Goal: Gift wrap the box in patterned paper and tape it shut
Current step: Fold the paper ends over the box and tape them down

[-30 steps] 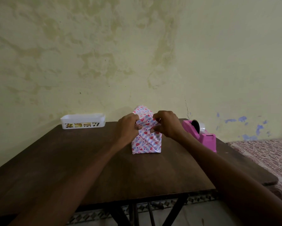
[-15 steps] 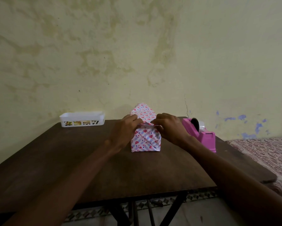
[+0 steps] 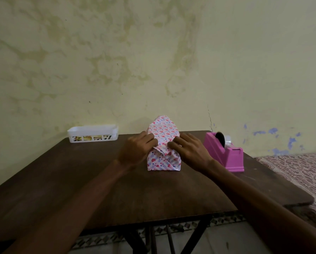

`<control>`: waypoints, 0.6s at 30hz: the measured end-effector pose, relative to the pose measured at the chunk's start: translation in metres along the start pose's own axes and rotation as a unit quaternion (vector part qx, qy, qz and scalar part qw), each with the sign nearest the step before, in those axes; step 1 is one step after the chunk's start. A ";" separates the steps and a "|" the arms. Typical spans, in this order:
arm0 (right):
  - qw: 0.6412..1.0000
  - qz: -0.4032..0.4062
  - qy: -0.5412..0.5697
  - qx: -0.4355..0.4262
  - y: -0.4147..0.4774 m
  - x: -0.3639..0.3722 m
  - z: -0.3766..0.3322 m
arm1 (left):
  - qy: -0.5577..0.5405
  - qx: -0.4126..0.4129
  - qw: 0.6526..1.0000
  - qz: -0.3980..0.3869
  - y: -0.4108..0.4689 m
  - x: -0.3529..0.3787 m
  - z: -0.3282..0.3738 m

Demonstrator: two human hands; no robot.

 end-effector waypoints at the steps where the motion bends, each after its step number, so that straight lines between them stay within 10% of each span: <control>1: 1.000 0.002 0.001 -0.008 -0.001 0.001 -0.002 | 0.013 0.007 1.000 0.006 0.000 -0.001 0.003; 9: 0.997 -0.043 -0.022 -0.057 -0.009 0.011 -0.008 | -0.006 0.004 1.000 -0.022 -0.010 0.010 -0.002; 18: 0.996 -0.072 -0.020 -0.042 -0.011 0.018 -0.008 | -0.255 -0.319 0.910 -0.072 -0.023 0.057 -0.049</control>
Point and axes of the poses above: each hand's wrist, its own y-axis towards the middle knuckle, its own x-axis out of the palm, z = x × y, the point moved 10 cm from there along y, towards the middle knuckle, and after that the axes turned 2 degrees about -y, right-handed, at the moved point
